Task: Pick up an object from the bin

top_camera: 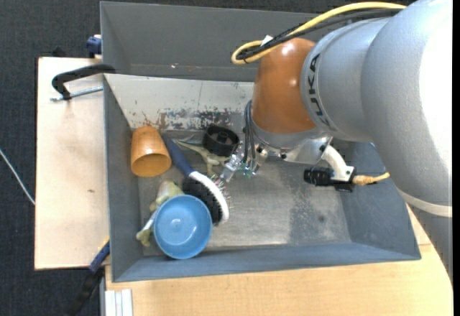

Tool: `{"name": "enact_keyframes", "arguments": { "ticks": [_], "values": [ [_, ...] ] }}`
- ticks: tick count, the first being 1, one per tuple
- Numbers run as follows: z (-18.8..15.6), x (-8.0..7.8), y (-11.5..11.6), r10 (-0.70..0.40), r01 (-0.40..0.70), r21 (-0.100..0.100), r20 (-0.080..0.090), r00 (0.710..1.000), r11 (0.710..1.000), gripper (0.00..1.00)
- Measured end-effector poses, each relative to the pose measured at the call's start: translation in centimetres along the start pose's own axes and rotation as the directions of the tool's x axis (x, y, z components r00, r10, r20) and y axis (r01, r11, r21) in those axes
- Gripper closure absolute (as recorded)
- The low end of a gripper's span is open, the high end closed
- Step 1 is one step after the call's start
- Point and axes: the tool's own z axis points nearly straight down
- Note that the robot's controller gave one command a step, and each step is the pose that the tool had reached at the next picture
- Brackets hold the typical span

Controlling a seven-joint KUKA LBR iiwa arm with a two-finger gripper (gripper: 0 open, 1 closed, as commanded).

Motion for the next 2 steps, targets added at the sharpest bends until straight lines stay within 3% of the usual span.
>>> {"name": "enact_keyframes", "arguments": {
  "ticks": [1,2],
  "values": [
    [3.2,-0.1,0.8,0.064,-0.064,-0.004,0.004,0.998,0.998,1.00],
    [-4.4,-0.9,2.2,-0.216,0.216,-0.010,0.017,0.976,0.976,1.00]
  ]
}}
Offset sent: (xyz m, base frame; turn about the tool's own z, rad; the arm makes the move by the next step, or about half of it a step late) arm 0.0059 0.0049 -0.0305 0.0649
